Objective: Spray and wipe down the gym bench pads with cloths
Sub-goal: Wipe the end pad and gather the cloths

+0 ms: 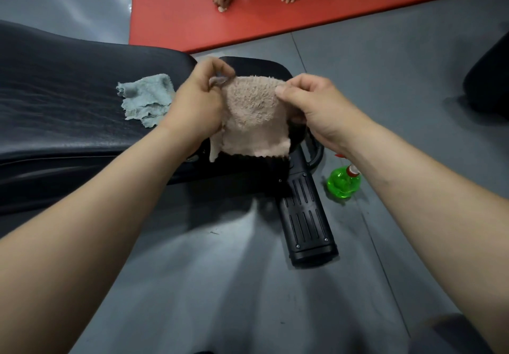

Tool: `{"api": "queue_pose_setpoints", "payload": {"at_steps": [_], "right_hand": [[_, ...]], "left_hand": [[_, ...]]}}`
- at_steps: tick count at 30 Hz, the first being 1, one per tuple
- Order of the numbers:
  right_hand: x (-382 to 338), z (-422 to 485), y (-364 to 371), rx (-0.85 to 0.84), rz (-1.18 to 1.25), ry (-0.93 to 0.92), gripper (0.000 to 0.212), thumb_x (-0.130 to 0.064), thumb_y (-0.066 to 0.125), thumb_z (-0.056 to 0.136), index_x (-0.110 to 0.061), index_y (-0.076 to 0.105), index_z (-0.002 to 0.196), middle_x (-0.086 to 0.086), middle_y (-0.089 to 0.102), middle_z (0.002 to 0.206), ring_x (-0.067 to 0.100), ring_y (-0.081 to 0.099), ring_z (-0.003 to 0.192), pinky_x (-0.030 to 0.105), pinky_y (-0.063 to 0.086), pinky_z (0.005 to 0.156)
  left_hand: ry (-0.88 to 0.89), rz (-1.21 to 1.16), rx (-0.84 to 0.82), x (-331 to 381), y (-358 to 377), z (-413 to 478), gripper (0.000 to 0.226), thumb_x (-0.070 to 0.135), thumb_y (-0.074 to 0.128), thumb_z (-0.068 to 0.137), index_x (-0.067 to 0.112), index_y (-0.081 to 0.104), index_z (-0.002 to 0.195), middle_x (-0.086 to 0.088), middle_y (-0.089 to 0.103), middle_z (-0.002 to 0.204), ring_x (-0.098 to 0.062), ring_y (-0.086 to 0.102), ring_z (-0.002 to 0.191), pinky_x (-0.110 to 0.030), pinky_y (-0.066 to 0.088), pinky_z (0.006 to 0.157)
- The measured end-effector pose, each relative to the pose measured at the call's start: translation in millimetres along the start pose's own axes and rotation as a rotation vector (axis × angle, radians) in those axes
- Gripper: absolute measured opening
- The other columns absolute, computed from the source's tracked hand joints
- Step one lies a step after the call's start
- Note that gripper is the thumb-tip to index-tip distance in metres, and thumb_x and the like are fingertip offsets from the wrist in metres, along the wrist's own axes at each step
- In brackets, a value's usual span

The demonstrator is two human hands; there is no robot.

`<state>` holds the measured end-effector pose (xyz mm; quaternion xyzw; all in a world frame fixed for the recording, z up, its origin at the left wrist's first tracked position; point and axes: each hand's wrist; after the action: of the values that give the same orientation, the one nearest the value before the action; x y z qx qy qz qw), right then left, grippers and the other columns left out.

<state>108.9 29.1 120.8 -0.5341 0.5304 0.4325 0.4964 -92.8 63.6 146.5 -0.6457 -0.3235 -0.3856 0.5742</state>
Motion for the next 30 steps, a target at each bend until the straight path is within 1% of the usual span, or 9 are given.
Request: {"api": "queue_pose_setpoints", "payload": {"at_steps": [5,8,11,14,16,19,21,26,30], "right_hand": [[-1.5,-0.6,-3.8,0.049,0.004,-0.11,0.02,-0.022,0.061,0.091,-0.036,0.058,0.105,0.008,0.057,0.079,0.028,0.051,0.073,0.043,0.048,0.073],[-7.4,-2.5,-3.3,0.02,-0.014,-0.113,0.025,-0.019,0.062,0.085,-0.033,0.073,0.103,0.007,0.073,0.104,0.029,0.066,0.093,0.047,0.055,0.096],[-6.4,-6.2,-11.0,-0.052,-0.206,-0.123,0.029,-0.007,0.062,0.086,-0.026,0.063,0.109,-0.004,0.064,0.101,0.005,0.056,0.063,0.024,0.052,0.067],[-2.0,-9.7,-13.7,-0.04,-0.335,-0.138,0.032,0.001,0.054,0.091,-0.03,0.053,0.097,-0.006,0.052,0.089,0.006,0.046,0.051,0.024,0.042,0.051],[1.7,-5.1,-12.7,0.01,-0.366,-0.157,0.031,-0.001,0.054,0.093,-0.032,0.058,0.089,-0.002,0.052,0.098,0.017,0.057,0.068,0.033,0.053,0.062],[4.8,-2.3,-8.4,-0.016,-0.477,-0.151,0.016,-0.014,0.064,0.093,-0.03,0.067,0.094,-0.007,0.041,0.116,0.003,0.059,0.104,0.006,0.047,0.083],[8.2,-5.3,-7.8,-0.125,-0.612,-0.156,0.021,-0.027,0.076,0.085,-0.026,0.066,0.103,-0.008,0.032,0.119,-0.011,0.047,0.108,-0.002,0.036,0.088],[14.6,-3.8,-8.8,0.009,-0.71,-0.275,0.009,-0.024,0.074,0.088,-0.019,0.069,0.084,-0.007,0.037,0.112,0.001,0.052,0.097,0.013,0.044,0.093],[2.2,-1.1,-14.3,0.067,-0.526,-0.274,0.007,-0.023,0.063,0.091,-0.022,0.06,0.085,-0.008,0.051,0.125,0.01,0.049,0.122,0.017,0.034,0.105]], "left_hand": [[0.02,0.102,0.029,-1.7,-0.5,-1.9,0.029,0.012,0.039,0.104,0.03,0.061,0.102,0.001,0.054,0.069,-0.018,0.05,0.053,-0.03,0.044,0.049],[0.07,0.15,-0.001,3.3,-2.8,-4.9,0.025,0.014,0.039,0.105,0.03,0.058,0.104,0.003,0.058,0.072,-0.016,0.053,0.053,-0.02,0.04,0.043],[0.102,0.149,-0.053,6.1,-4.6,-9.3,0.022,0.009,0.036,0.105,0.022,0.054,0.103,0.008,0.062,0.074,-0.019,0.056,0.057,-0.021,0.043,0.044],[0.089,0.168,-0.083,4.0,-7.5,-11.4,0.024,0.004,0.039,0.099,0.016,0.059,0.096,0.005,0.063,0.072,-0.017,0.056,0.058,-0.019,0.045,0.047],[0.091,0.263,-0.151,1.9,-9.4,-13.4,0.019,0.009,0.051,0.095,0.02,0.066,0.099,0.006,0.062,0.075,-0.004,0.053,0.056,-0.01,0.042,0.052],[0.133,0.51,-0.25,-3.9,-12.4,-16.7,0.031,0.019,0.071,0.085,0.026,0.065,0.115,0.009,0.053,0.101,0.003,0.055,0.079,-0.004,0.039,0.073],[0.169,0.595,-0.256,-9.2,-12.4,-16.6,0.038,0.016,0.075,0.082,0.022,0.066,0.119,0.004,0.047,0.113,-0.009,0.056,0.093,-0.012,0.039,0.087],[0.308,0.601,-0.109,-13.1,-22.5,-14.4,0.003,0.019,0.07,0.089,0.018,0.073,0.088,0.001,0.053,0.108,-0.013,0.056,0.093,-0.014,0.04,0.083],[0.363,0.515,-0.066,-15.2,-31.2,-11.4,0.019,0.039,0.062,0.091,0.027,0.072,0.08,0.005,0.044,0.127,-0.024,0.048,0.124,-0.036,0.039,0.109]]}}
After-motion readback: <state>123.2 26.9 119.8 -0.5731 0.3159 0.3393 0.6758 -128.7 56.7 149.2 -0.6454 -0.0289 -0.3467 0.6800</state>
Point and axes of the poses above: each hand's wrist, its own z-axis towards the middle knuckle, its own y-axis out of the palm, x = y × z
